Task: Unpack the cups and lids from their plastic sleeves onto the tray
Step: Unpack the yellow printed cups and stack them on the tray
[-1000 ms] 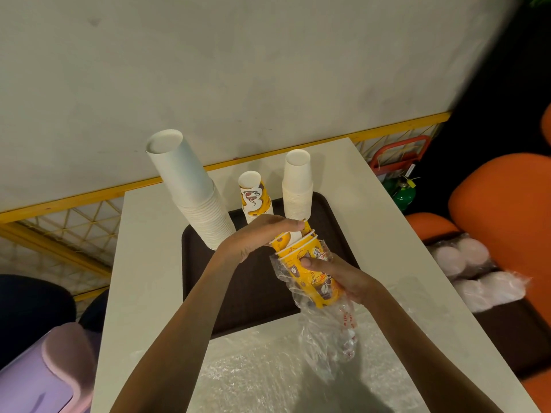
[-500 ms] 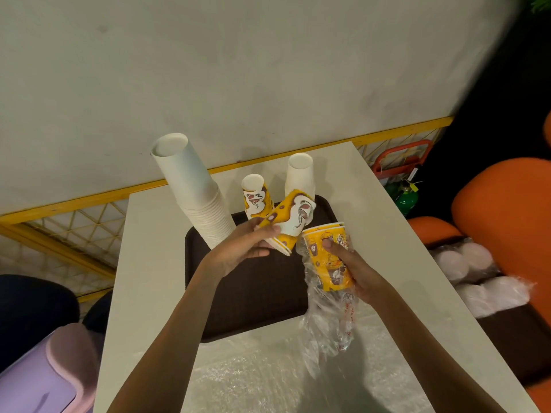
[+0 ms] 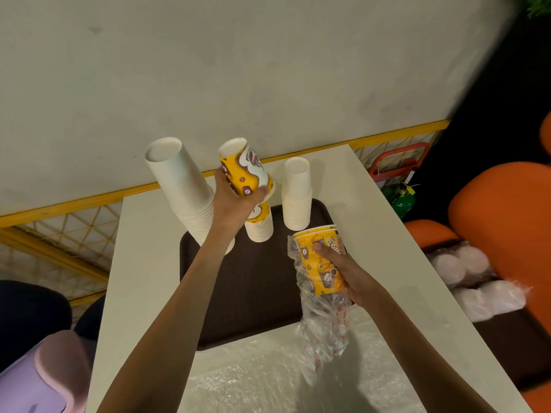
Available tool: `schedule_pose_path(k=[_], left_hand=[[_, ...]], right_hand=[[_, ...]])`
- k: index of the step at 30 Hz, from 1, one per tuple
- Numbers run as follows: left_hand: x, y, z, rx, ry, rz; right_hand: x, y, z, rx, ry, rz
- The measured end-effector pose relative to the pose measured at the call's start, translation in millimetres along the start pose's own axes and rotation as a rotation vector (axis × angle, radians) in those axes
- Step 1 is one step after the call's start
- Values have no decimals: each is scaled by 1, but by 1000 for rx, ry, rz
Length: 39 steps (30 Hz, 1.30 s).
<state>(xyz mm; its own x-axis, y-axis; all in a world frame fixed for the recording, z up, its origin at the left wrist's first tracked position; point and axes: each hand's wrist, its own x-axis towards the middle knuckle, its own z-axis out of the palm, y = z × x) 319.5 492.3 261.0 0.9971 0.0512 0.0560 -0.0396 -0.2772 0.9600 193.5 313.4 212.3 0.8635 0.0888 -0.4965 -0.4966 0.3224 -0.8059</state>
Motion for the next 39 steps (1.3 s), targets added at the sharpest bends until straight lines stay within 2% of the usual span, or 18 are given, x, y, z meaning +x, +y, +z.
schedule_pose_path(k=[4,7,15,18,21,27,31,35,39], left_hand=[[20,-1,6,136,101,64],[27,-15,12,184,73,13],[4,-64,13,200,-68,-393],[-14,-70,10,284,-91,-480],[-28,-67,7,331,-256,-530],[-49,-23,10,44,-621,-476],[-55,-1,16,174,-862,-333],[-55,6,16,339,-956,-255],[-58,9,13,353,-953,-241]], right_hand=[[1,1,0,-22,-14,20],[3,2,-2,-35,-7,35],[3,4,-5,-20,-3,55],[4,8,-3,-10,-24,53],[4,9,2,-29,-41,50],[-2,10,8,-96,-102,49],[-8,6,8,-140,-139,52],[-14,4,8,-175,-195,51],[-17,5,8,-193,-233,51]])
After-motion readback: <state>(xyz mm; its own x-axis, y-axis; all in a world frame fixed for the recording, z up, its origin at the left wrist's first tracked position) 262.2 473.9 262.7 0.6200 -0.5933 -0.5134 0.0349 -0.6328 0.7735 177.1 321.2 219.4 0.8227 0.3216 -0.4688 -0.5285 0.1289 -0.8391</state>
